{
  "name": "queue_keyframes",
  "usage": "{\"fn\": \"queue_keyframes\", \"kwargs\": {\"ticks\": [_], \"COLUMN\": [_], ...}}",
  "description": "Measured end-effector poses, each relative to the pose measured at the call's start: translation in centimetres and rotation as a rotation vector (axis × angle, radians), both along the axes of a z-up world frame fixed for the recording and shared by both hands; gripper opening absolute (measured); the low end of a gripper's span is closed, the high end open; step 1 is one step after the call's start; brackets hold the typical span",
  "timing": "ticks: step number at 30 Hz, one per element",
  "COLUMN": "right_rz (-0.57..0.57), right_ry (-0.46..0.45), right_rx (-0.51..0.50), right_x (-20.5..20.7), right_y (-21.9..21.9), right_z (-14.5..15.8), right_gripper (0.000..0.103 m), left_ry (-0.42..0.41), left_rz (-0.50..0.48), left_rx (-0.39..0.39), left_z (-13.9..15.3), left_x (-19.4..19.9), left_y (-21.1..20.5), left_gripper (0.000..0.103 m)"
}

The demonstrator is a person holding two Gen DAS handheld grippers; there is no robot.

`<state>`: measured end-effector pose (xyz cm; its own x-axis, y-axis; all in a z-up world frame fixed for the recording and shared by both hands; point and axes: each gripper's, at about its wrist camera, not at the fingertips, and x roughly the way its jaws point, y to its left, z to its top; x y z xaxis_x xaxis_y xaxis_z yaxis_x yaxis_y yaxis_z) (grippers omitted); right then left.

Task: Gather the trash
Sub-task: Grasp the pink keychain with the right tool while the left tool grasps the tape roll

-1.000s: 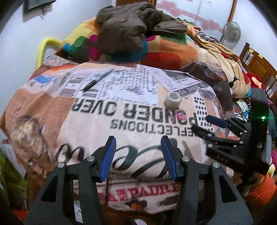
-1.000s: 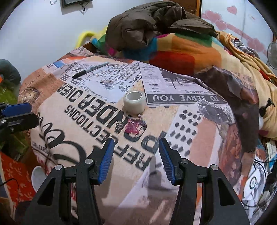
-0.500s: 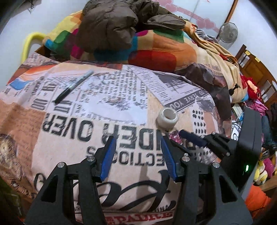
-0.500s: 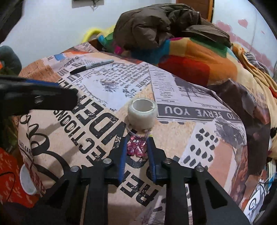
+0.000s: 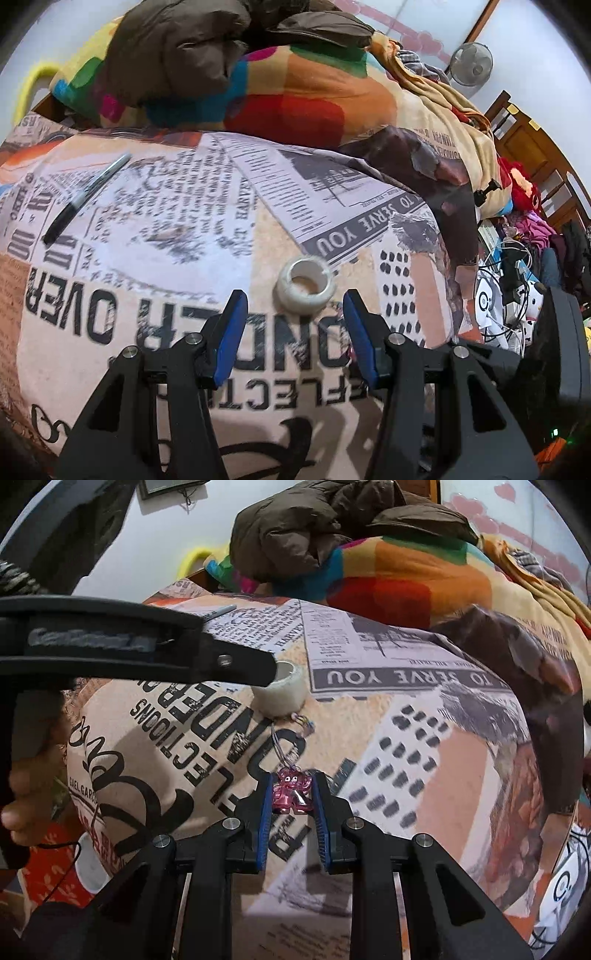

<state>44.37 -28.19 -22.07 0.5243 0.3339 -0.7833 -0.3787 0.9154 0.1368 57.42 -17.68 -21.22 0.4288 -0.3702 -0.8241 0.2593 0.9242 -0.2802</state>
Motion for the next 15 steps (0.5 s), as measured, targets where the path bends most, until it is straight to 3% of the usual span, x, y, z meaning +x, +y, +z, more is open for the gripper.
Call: {"fn": "queue_keyframes", "kwargs": {"ticks": [3,8,11,15], "right_rz": [-0.008,-0.031,-0.042,-0.049], "right_ry": [0.01,0.031,0.032,0.023], "right_rx": [0.01,0.031,0.031,0.041], "right_x": [-0.1,0.0,-0.1,-0.5], "right_y": [-0.6,-1.6,-2.0,-2.5], "right_z": [0.0,0.1,0.4,1.3], "right_gripper": [0.019,0.019,0.019,0.019], "left_ry": [-0.013,-0.007,-0.001,-0.01], "left_rz": [-0.001,-0.009,-0.016,-0.002], "left_rx": [0.053,0.079,0.069,0.062], "left_z": [-0.5,-1.2,-1.4,-0.8], "left_x": [0.6,1.2,1.1,0.3], "left_y": [-1.2,-2.5,-2.7,-2.2], "left_gripper": [0.053,0.052,0.035,0.034]}}
